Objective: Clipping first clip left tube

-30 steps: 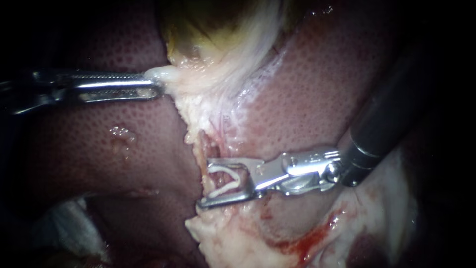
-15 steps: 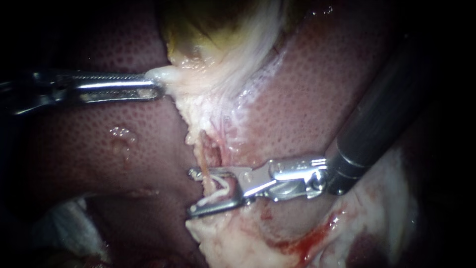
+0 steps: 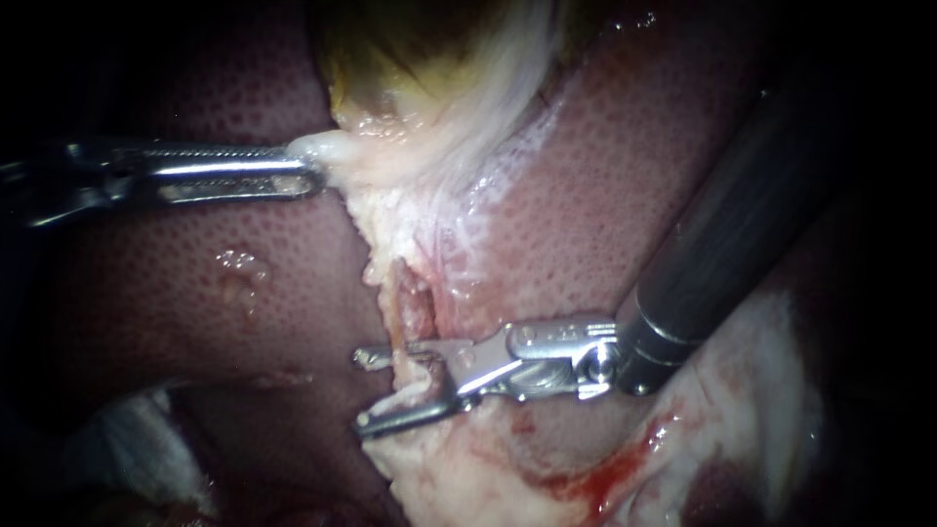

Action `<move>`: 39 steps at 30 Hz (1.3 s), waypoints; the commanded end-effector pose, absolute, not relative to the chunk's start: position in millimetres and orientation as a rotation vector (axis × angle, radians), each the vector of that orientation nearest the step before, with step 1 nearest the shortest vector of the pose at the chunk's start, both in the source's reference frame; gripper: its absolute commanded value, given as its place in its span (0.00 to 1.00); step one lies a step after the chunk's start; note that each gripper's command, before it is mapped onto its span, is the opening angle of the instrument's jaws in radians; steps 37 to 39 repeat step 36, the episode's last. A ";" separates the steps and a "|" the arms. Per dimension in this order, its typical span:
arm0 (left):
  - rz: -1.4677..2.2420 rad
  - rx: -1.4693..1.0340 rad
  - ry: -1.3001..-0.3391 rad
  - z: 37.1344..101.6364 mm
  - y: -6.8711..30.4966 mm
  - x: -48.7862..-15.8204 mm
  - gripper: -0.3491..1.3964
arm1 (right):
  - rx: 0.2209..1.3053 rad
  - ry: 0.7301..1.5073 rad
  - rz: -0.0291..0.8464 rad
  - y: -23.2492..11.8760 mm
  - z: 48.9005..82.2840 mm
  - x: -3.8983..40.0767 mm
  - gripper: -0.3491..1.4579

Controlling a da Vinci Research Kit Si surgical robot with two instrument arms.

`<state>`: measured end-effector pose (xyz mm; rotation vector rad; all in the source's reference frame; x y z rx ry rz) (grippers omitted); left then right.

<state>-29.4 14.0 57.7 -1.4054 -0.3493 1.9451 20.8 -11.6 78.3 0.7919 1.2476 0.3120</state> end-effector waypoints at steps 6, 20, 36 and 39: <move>1.945 -1.405 -0.349 57.7 13.9 -29.4 0.00 | 0.809 1.234 0.333 -11.5 78.4 20.6 0.12; 1.945 -1.406 -0.349 57.7 13.9 -29.4 0.00 | 0.847 1.171 0.372 -11.3 78.7 20.3 0.00; 1.945 -1.405 -0.349 57.7 13.9 -29.4 0.00 | 0.858 1.164 0.367 -11.5 78.6 20.2 0.00; 1.945 -1.405 -0.349 57.7 13.9 -29.4 0.00 | 0.858 1.164 0.367 -11.5 78.6 20.2 0.00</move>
